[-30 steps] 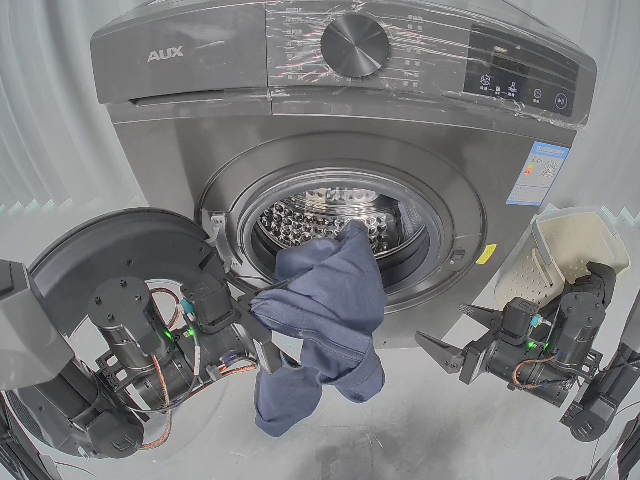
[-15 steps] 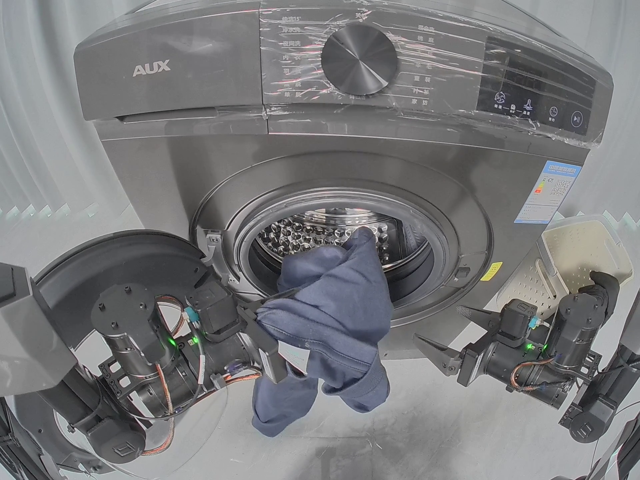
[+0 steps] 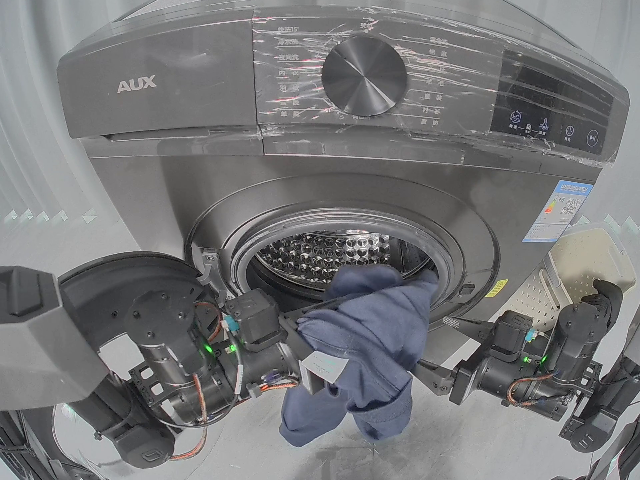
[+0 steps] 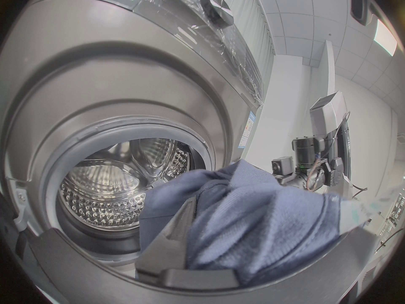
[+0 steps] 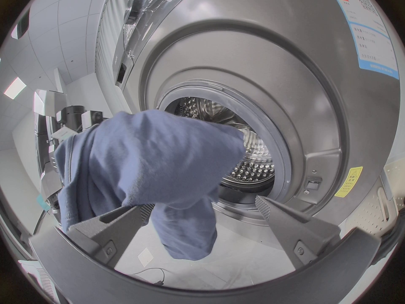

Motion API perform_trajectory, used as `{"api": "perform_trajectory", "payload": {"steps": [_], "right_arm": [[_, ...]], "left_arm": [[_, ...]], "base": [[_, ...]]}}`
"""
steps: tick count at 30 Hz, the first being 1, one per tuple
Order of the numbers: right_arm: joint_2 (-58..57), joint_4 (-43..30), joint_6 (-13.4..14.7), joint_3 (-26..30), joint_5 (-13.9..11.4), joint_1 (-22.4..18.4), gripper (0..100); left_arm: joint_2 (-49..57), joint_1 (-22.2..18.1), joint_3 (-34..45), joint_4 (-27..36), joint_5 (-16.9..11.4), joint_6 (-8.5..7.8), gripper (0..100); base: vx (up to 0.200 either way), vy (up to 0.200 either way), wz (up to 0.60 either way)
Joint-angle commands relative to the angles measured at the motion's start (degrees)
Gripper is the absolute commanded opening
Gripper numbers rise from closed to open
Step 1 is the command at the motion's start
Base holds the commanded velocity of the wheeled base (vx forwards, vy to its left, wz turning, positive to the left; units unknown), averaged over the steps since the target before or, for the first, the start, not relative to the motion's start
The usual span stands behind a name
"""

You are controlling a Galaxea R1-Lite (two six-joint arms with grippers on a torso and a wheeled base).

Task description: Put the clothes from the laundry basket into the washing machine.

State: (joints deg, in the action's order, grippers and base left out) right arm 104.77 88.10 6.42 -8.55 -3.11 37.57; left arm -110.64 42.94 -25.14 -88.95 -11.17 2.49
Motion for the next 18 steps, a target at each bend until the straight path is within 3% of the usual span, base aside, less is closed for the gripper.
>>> {"api": "perform_trajectory", "payload": {"steps": [1, 11, 14, 18], "right_arm": [[-1.1, 0.1, 0.0, 0.6, -0.1, 1.2, 100], [-1.1, 0.1, 0.0, 0.9, -0.1, 1.3, 100], [-1.1, 0.1, 0.0, 1.2, -0.1, 1.1, 100], [-1.1, 0.1, -0.1, 1.2, -0.1, 1.0, 100]], "left_arm": [[-6.9, -3.1, -6.4, 0.1, -0.5, -0.29, 0], [-13.5, -5.1, -11.7, 0.1, -0.4, 0.94, 0], [-16.2, -5.4, -15.7, 0.1, 2.4, 2.79, 0], [-19.8, -5.4, -22.9, 0.4, 7.7, 2.96, 0]], "base": [[0.0, 0.0, 0.0], [0.0, 0.0, 0.0], [0.0, 0.0, 0.0], [0.0, 0.0, 0.0]]}}
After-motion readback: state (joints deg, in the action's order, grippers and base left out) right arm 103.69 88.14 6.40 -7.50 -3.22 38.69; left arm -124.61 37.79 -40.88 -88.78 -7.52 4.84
